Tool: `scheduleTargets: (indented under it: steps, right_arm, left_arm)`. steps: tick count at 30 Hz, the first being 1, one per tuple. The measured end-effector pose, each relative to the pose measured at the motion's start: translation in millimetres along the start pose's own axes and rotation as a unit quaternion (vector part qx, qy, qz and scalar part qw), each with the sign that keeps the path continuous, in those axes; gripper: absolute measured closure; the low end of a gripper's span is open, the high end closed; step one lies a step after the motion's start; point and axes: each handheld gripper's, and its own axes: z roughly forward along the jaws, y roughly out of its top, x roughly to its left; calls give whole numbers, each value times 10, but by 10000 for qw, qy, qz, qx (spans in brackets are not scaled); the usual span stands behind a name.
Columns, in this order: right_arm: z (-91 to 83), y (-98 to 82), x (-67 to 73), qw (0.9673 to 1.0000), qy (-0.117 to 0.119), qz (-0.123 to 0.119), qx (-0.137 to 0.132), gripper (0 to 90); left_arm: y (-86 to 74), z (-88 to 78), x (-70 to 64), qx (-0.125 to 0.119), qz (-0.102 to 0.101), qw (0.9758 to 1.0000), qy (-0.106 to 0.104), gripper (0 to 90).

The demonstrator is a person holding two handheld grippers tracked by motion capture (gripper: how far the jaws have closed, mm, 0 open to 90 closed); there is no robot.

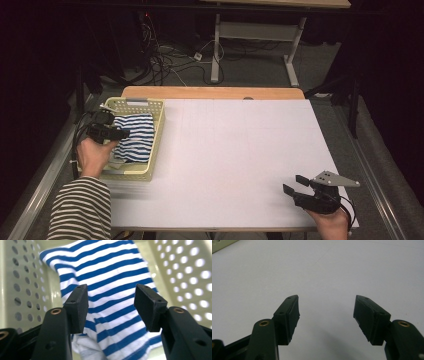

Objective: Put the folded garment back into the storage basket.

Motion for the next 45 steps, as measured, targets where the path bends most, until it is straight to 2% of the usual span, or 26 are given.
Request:
scheduleTargets:
  steps: [7, 24, 33, 45]
  right_arm:
    - [-2, 0, 4, 10000, -5, 3, -4, 379]
    - [-6, -1, 3, 10000, 3, 1, -13, 379]
    - [-7, -1, 5, 10000, 4, -4, -14, 379]
    - [-14, -5, 9, 10000, 9, -9, -23, 379]
  left_arm:
    - [-18, -86, -84, -158, 121, 9998, -93, 425]
    - [-76, -155, -177, -282, 250, 9991, -185, 396]
    - [-107, -208, -285, -364, 481, 9979, -244, 385]
    - [-146, -271, -418, -528, 654, 9958, -376, 385]
